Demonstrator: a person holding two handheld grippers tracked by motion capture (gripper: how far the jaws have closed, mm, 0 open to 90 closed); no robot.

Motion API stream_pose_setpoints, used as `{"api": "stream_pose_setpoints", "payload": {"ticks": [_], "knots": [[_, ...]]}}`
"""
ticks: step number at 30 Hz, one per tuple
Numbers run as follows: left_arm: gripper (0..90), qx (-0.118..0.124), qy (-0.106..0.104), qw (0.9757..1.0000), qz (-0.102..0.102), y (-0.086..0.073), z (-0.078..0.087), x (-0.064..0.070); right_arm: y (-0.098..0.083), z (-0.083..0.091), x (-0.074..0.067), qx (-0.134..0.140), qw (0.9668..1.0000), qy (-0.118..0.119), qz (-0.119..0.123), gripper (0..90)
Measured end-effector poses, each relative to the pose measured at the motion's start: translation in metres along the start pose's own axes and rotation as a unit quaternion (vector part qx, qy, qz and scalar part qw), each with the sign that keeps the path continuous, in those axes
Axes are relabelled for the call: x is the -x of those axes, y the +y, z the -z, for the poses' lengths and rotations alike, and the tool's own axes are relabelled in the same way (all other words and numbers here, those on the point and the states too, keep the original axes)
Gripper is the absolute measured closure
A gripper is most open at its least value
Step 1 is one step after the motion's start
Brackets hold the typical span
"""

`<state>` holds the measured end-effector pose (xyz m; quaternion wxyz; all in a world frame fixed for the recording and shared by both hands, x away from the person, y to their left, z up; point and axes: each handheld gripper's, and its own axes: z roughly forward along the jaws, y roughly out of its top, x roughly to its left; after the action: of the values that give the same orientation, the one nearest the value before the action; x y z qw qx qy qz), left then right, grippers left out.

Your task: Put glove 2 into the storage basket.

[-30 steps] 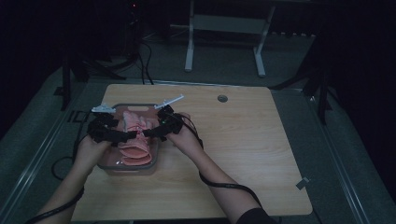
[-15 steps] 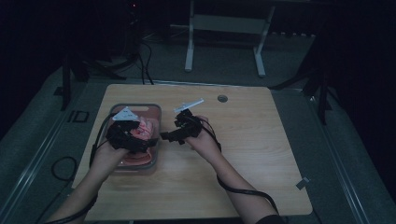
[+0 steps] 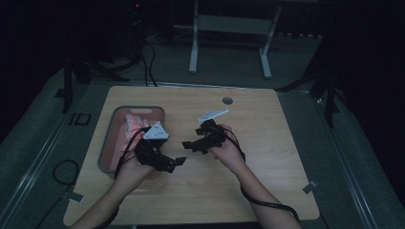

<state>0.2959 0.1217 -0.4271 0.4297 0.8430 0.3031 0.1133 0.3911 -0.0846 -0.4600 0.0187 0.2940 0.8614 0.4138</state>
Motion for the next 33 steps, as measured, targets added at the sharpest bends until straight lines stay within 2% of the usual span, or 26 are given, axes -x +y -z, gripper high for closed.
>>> {"api": "stream_pose_setpoints", "payload": {"ticks": [4, 8, 14, 16, 21, 25, 33], "knots": [[1.4, -0.001, -0.012, 0.9998, -0.014, 0.001, -0.013, 0.014, -0.012, 0.006, 0.004, 0.001, 1.0, -0.002, 0.0, 15.2], [1.4, -0.013, -0.024, 0.9992, -0.03, -0.001, -0.028, 0.026, -0.026, 0.011, 0.008, -0.005, 1.0, -0.008, 0.001, 15.2], [1.4, -0.02, -0.032, 0.9985, -0.041, -0.005, -0.043, 0.035, -0.046, 0.014, 0.016, -0.007, 0.9999, -0.014, -0.004, 14.9], [1.4, -0.021, -0.04, 0.998, -0.044, -0.008, -0.047, 0.039, -0.052, 0.016, 0.019, -0.006, 0.9999, -0.014, -0.007, 14.9], [1.4, -0.029, -0.054, 0.9967, -0.054, -0.015, -0.06, 0.047, -0.067, 0.019, 0.023, -0.002, 0.9999, -0.013, 0.001, 14.8], [1.4, -0.032, -0.073, 0.9951, -0.058, -0.019, -0.067, 0.052, -0.079, 0.019, 0.023, -0.003, 0.9998, -0.016, 0.012, 14.5], [1.4, -0.045, -0.095, 0.992, -0.07, -0.03, -0.084, 0.061, -0.098, 0.021, 0.025, 0.004, 0.9998, -0.012, 0.018, 14.4]]}}
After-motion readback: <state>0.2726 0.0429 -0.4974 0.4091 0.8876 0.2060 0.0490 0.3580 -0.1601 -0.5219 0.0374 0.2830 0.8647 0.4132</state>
